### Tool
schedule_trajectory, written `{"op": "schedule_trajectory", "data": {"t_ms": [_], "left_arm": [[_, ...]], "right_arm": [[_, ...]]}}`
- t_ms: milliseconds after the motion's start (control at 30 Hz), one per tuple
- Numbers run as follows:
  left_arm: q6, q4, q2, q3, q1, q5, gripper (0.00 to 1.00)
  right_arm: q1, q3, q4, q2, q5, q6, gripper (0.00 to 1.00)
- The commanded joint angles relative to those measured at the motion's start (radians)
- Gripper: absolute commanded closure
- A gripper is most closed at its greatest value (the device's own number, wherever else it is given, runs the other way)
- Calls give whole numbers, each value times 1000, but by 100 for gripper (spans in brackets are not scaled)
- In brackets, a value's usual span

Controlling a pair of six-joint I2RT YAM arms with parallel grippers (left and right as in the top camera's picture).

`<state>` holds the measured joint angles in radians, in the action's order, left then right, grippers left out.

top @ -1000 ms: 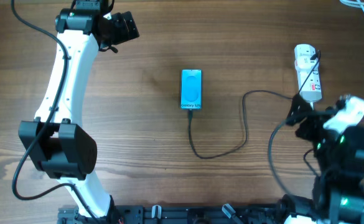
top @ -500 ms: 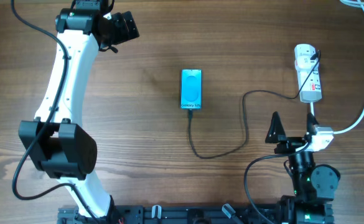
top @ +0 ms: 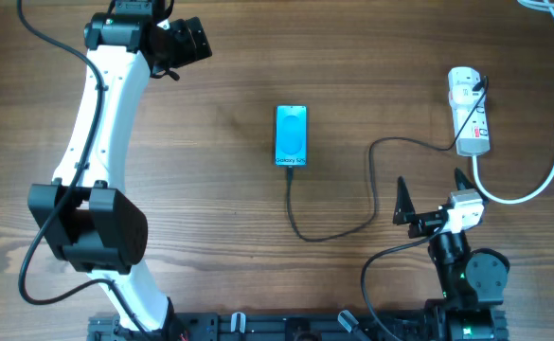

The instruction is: Plug charger to phone and switch on socket

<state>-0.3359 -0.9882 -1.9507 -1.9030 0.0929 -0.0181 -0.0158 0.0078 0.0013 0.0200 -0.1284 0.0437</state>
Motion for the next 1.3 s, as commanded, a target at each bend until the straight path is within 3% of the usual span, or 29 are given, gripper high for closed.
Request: {"op": "schedule_trajectory", "data": {"t_ms": [0,367,1267], "left_arm": [[-10,0,-3,5,-5,-10,0],[-10,0,-3,5,-5,-10,0],[-10,-28,-3,5,-5,-10,0]], "right_arm": [[-7,-3,0,-17,31,27,0],[-7,-3,-2,-17,64,-47,0],[-7,-3,-1,-16,64,-46,0]]}}
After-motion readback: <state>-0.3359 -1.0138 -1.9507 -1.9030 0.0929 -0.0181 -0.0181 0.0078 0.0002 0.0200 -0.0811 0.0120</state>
